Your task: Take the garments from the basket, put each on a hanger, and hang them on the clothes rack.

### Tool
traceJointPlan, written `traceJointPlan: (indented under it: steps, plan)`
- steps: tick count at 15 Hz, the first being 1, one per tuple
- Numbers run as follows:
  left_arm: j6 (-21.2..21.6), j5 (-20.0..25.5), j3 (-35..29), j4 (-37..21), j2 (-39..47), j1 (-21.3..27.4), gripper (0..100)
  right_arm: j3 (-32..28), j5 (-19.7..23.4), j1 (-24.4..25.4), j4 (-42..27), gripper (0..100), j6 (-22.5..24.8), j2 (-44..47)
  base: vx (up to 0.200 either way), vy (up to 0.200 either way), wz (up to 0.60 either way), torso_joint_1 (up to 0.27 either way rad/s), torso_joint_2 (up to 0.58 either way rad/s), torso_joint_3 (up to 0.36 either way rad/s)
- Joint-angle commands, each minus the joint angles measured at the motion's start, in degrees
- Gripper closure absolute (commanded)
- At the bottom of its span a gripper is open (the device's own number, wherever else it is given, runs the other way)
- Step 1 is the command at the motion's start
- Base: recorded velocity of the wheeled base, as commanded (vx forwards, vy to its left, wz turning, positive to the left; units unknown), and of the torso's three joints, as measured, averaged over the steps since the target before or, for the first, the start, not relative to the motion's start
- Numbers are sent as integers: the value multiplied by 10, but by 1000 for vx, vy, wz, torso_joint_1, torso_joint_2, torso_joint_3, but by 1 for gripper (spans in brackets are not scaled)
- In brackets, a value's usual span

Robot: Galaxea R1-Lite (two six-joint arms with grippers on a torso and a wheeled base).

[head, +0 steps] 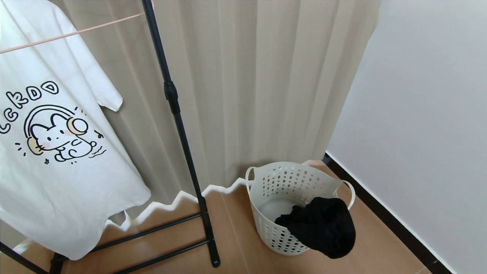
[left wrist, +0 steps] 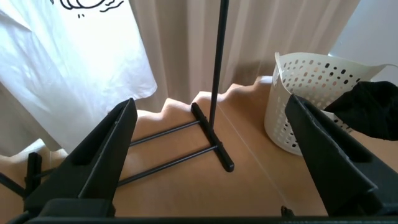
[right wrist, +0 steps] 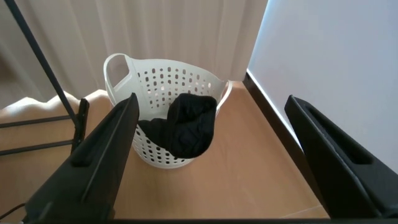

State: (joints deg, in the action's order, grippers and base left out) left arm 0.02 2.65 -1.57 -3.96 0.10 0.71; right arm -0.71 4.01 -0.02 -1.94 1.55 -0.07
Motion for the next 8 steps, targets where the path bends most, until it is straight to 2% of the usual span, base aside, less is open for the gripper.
traceJointPlan:
  steps: [1,8]
  plan:
    - [0,0,0,0,1,0,0,0,0,0,0,0,0,1,0,0,0,2,2,-198]
    - [-5,0,0,0,1,0,0,0,0,-1,0,0,0,1,0,0,0,3,4,-198]
